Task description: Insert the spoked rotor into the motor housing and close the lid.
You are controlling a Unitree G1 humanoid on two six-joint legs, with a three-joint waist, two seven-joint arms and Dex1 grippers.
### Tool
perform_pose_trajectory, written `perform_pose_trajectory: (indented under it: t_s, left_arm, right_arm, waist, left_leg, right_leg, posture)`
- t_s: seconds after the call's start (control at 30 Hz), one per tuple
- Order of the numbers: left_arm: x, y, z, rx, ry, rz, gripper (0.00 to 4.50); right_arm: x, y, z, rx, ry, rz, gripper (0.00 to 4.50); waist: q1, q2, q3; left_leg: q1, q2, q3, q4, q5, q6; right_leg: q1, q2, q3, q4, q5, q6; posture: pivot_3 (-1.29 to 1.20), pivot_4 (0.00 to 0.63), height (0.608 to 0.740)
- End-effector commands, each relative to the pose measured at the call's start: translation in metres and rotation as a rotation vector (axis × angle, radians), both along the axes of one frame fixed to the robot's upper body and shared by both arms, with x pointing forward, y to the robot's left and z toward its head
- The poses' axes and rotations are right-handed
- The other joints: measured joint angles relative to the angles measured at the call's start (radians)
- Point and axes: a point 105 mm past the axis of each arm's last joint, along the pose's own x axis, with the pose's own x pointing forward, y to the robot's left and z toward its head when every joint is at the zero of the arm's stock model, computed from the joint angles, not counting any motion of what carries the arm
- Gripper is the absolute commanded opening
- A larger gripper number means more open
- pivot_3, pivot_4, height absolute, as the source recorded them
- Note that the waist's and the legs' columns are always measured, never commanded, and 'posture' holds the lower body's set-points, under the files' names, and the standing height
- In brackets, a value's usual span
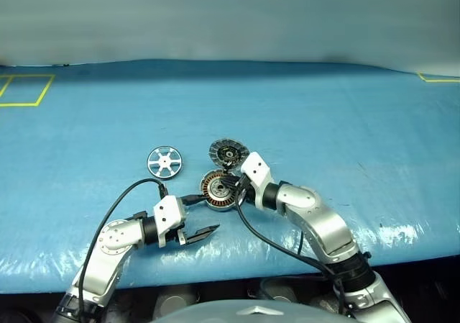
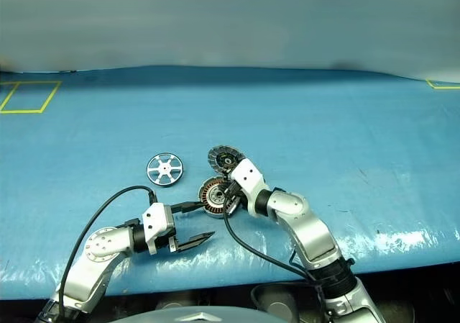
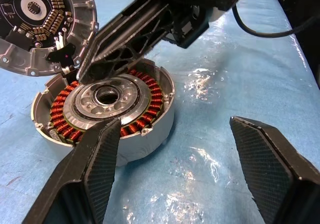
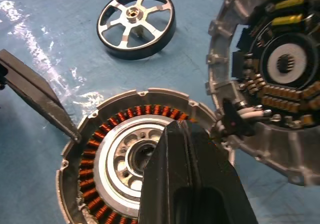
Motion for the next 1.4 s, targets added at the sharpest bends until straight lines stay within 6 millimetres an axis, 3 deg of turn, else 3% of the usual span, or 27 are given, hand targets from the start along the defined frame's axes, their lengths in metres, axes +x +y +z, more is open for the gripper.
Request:
perform_pose_trajectory:
  t_s: [0.03, 0.2, 0.5, 0.73, 1.17, 1.4]
  left_arm:
    - [0.001, -0.001, 0.007, -0.025, -0.024, 0.000, 3.72]
    - [0.001, -0.003, 0.006, -0.026, -0.026, 0.004, 3.72]
    - [-0.001, -0.002, 0.004, -0.027, -0.016, 0.006, 3.72]
    - [0.001, -0.003, 0.005, -0.026, -0.022, 0.006, 3.72]
    - [0.001, -0.002, 0.002, -0.024, -0.015, 0.016, 3.72]
    - [0.001, -0.004, 0.001, -0.022, -0.015, 0.010, 3.72]
  right_arm:
    - [0.000, 0.000, 0.003, -0.101, -0.066, 0.023, 0.02]
    - [-0.013, 0.012, 0.011, -0.027, -0.055, 0.114, 0.02]
    - [-0.012, 0.011, 0.016, -0.070, -0.102, 0.141, 0.02]
    - [-0.011, 0.007, -0.013, -0.234, -0.064, 0.161, 0.02]
    - [-0.014, 0.015, 0.017, -0.143, -0.143, 0.215, 0.02]
    - [-0.010, 0.013, -0.009, -0.197, -0.067, 0.187, 0.02]
  waist:
    - [0.000, 0.000, 0.000]
    - [0.000, 0.000, 0.000]
    - [0.000, 0.000, 0.000]
    - [0.000, 0.000, 0.000]
    - [0.000, 0.000, 0.000]
    - [0.000, 0.000, 0.000]
  left_leg:
    - [0.000, 0.000, 0.000, 0.000, 0.000, 0.000]
    - [0.000, 0.000, 0.000, 0.000, 0.000, 0.000]
    - [0.000, 0.000, 0.000, 0.002, 0.000, 0.000]
    - [0.001, 0.000, 0.000, 0.002, 0.000, -0.001]
    - [0.001, -0.001, 0.000, 0.003, 0.000, -0.001]
    - [0.002, -0.001, 0.000, 0.005, 0.001, -0.001]
  right_leg:
    - [0.000, 0.000, 0.000, 0.000, 0.000, 0.000]
    - [0.000, 0.002, 0.000, 0.000, 0.000, 0.000]
    - [0.001, 0.002, 0.001, 0.000, 0.001, 0.001]
    - [0.002, 0.003, 0.002, 0.001, 0.001, 0.001]
    - [0.002, 0.003, 0.002, 0.002, 0.002, 0.001]
    - [0.003, 0.003, 0.002, 0.003, 0.002, 0.002]
  posture:
    - [0.00, 0.150, 0.740]
    - [0.00, 0.150, 0.740]
    - [0.00, 0.150, 0.740]
    - [0.00, 0.150, 0.740]
    - [0.00, 0.150, 0.740]
    - [0.00, 0.150, 0.740]
